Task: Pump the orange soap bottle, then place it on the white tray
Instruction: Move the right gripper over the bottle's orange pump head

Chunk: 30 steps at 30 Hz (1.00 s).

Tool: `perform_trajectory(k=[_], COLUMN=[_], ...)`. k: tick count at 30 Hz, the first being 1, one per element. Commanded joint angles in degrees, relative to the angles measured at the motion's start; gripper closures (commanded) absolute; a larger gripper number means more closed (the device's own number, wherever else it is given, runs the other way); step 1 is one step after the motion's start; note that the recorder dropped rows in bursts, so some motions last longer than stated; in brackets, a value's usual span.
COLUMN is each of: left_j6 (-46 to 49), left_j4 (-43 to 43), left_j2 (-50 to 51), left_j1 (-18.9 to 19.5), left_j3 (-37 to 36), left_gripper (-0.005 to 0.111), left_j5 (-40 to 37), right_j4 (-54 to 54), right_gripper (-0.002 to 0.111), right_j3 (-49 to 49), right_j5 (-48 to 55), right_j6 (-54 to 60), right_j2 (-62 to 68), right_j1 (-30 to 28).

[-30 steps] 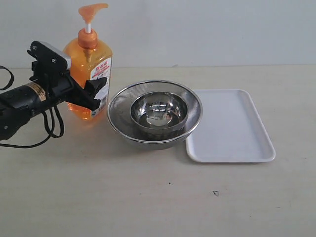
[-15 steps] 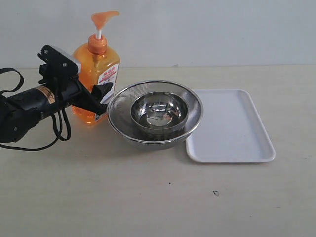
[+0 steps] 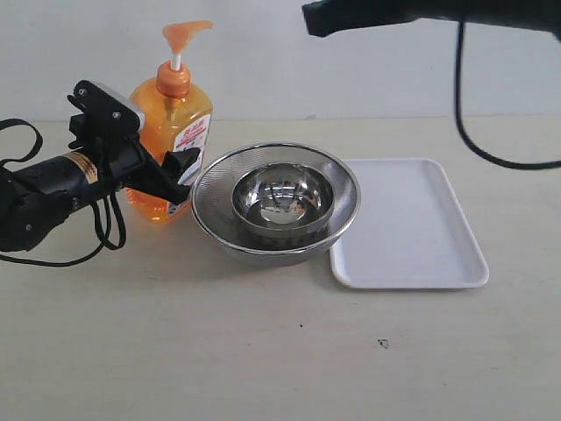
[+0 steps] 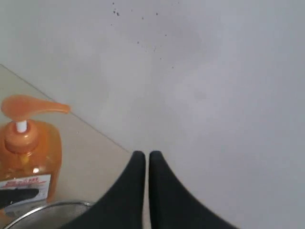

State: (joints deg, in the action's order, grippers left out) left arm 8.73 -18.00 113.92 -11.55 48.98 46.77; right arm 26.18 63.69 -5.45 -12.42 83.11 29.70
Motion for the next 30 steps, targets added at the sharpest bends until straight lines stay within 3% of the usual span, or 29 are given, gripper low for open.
perform_trajectory(k=[1,18,30], left_j6=[0.7,0.7,0.7], left_j4=[0.6,0.6,0.6], left_j2=[-0.5,-0.5,-0.5], left_j1=[-0.4,-0.4,-0.4], left_j3=[0.6,0.6,0.6], left_gripper=[0.102,0.102,0.102], left_j5=[2.5,1.7,1.2], right_j4=[1.3,5.9,5.9], right_gripper=[0.108,0.108,0.108], right_j3=[7.1,25.5,27.3], right_j5=[-2.3,-1.7,7.4], right_j6=[1.9,2.8,2.6], right_j2=[7.6,22.6,24.4], right_j1=[1.0,8.5,10.2])
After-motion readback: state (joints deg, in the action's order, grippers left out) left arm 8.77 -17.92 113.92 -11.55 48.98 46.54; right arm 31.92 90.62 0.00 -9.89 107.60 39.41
